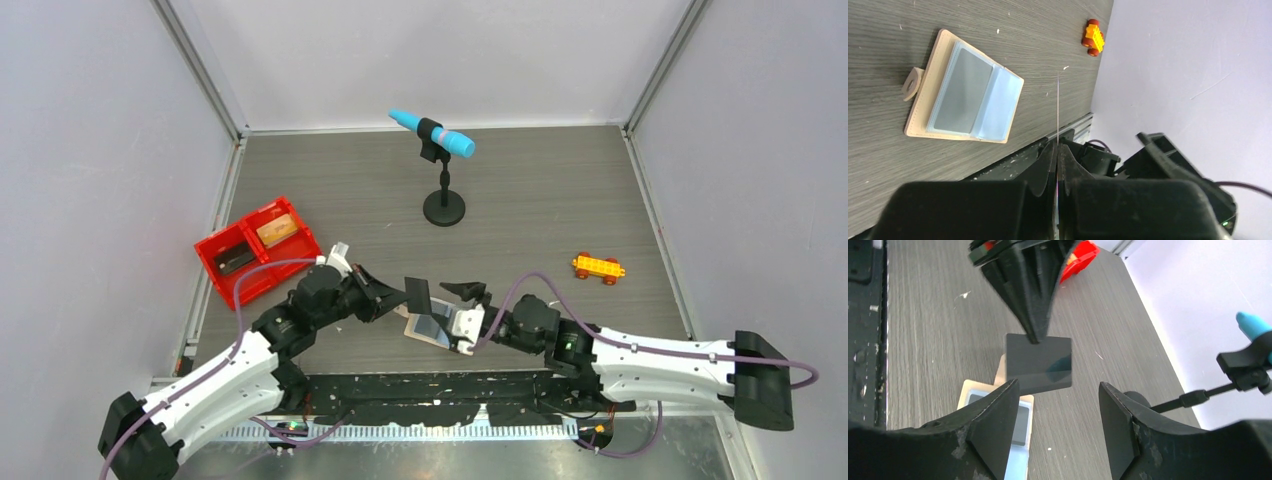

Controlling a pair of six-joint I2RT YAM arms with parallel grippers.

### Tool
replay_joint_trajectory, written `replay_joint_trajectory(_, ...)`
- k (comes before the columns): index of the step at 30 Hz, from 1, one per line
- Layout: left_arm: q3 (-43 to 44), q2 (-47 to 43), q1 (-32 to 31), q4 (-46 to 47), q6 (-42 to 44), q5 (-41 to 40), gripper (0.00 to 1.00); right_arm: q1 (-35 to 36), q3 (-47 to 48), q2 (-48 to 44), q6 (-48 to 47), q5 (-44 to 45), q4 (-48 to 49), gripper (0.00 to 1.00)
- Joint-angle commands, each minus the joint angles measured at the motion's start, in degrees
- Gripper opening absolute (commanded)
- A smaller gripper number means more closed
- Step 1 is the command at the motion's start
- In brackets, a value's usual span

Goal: Take the credit cards out of the card holder
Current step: Place the credit card in the storage box.

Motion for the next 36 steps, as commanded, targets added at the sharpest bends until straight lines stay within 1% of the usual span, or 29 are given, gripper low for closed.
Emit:
replay_joint_trajectory(1,-0.4,-1.4,0.2,2.9,-4.5,-1.4,0.0,4.0,1.1,3.8,-8.5,4.3,3.0,0.66)
replay_joint_trajectory(4,-0.8,-1.8,0.2,3.7,-5.5,-1.1,0.0,7.1,1.2,6.4,-10.7,7.9,5.3,0.66)
replay_joint_trajectory(9,-1.8,-3.0,0.2,3.9,-6.6,-1.7,0.0,9.5,2.0,10.6,-12.6,12.5,8.0,0.65)
replay_joint_trajectory(12,-2.7,-3.7,0.2,4.5,-7.4,-1.8,0.0,10.7,2.6,13.4,-13.5,16.4,9.6,0.62)
replay_joint_trajectory(14,-3.0,-4.0,0.2,4.7,-7.4,-1.7,0.0,11.2,2.8,14.8,-13.9,18.6,11.5,0.58)
replay_joint_trajectory(18,-3.2,-3.8,0.2,5.4,-7.5,-0.5,0.0,11.5,2.8,16.8,-13.8,20.1,14.4,0.46)
replay_joint_trajectory(19,-3.2,-3.8,0.2,6.1,-7.4,-0.3,0.0,11.6,2.7,17.1,-13.5,20.3,15.4,0.4)
replay_joint_trajectory(20,-3.2,-3.7,0.2,6.8,-7.4,0.0,0.0,11.6,2.4,17.5,-13.1,20.7,15.9,0.36)
replay_joint_trajectory(21,-3.1,-3.5,0.2,7.0,-7.3,0.3,0.0,11.7,2.2,17.7,-12.9,21.0,16.9,0.26)
replay_joint_trajectory(22,-3.0,-3.4,0.2,7.1,-7.1,0.5,0.0,11.7,1.8,17.8,-12.4,21.0,17.4,0.21)
replay_joint_trajectory(23,-2.9,-3.2,0.2,7.1,-7.0,0.8,0.0,11.7,1.5,17.7,-12.2,21.0,18.2,0.1)
replay_joint_trajectory(25,-2.9,-2.7,0.2,7.6,-6.5,1.2,0.04,11.7,0.9,17.5,-11.2,21.1,19.3,0.06)
replay_joint_trajectory(26,-2.9,-2.6,0.2,8.1,-6.1,1.3,0.08,11.7,0.6,17.3,-10.3,21.2,19.6,0.06)
replay_joint_trajectory(30,-1.8,-1.7,0.2,9.3,-2.0,2.5,0.3,11.7,-0.7,16.5,-6.2,21.6,21.1,0.05)
replay_joint_trajectory(32,-0.2,-1.4,0.2,6.4,1.2,2.4,0.38,11.4,-1.2,16.0,-3.1,22.2,20.9,0.05)
replay_joint_trajectory(34,1.7,-1.5,0.2,2.4,5.1,1.7,0.42,10.8,-1.4,15.2,0.6,22.8,19.5,0.05)
replay_joint_trajectory(36,3.1,-1.7,0.2,-0.2,8.8,0.9,0.45,10.4,-1.6,14.2,4.0,23.2,17.8,0.05)
